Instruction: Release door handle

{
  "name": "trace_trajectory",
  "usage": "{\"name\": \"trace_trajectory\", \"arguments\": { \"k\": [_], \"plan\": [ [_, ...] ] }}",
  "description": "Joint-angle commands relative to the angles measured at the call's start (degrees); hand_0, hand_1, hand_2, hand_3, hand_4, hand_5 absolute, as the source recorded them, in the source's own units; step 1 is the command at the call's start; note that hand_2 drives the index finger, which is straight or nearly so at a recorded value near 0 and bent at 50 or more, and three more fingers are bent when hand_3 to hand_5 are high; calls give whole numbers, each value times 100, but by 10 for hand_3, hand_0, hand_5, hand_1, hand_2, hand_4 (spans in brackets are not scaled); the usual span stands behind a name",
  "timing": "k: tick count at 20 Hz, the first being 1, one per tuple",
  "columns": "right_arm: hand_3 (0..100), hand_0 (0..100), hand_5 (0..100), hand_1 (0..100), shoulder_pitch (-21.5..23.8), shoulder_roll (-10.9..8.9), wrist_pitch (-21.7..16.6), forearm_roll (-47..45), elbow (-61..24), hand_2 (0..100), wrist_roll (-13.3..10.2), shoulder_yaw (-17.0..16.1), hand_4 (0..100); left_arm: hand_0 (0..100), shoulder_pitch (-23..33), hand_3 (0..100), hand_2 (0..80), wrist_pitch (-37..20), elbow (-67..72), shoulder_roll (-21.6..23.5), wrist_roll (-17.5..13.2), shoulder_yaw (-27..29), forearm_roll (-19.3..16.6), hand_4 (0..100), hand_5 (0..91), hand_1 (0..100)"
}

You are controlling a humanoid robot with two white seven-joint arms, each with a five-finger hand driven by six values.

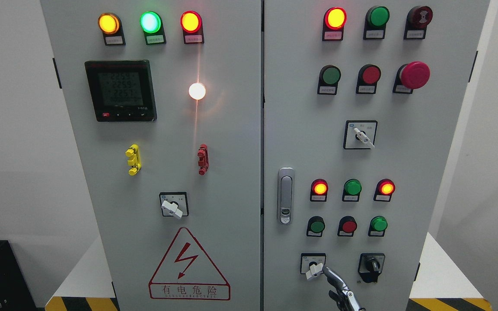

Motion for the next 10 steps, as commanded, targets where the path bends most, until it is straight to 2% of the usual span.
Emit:
{"name": "trace_trajectory", "arguments": {
  "k": [1, 3, 5, 7, 9, 10],
  "plan": [
    [15, 366, 4, 57, 2, 8, 26, 11, 0, 0, -20, -8, 20, 120, -193, 0, 0, 3, 0, 0, 1, 0, 0, 0, 0, 556],
    [18, 368, 14, 56, 2, 8, 35, 11, 0, 0, -11, -9, 34, 120, -193, 0, 0, 3, 0, 0, 1, 0, 0, 0, 0, 556],
    [37, 368, 70, 60, 2, 8, 35, 20, 8, 0, -11, 0, 105, 120, -193, 0, 0, 3, 0, 0, 1, 0, 0, 0, 0, 556],
    [127, 369, 275, 77, 2, 0, 27, 20, 0, 0, -11, 0, 293, 120, -193, 0, 0, 3, 0, 0, 1, 0, 0, 0, 0, 556],
    [211, 372, 389, 94, 2, 0, 18, 72, 0, 0, -11, 0, 382, 120, -193, 0, 0, 3, 0, 0, 1, 0, 0, 0, 0, 556],
    [245, 375, 415, 103, -6, -9, -8, 212, 0, 0, -11, 0, 413, 120, -193, 0, 0, 3, 0, 0, 1, 0, 0, 0, 0, 556]
  ]
}}
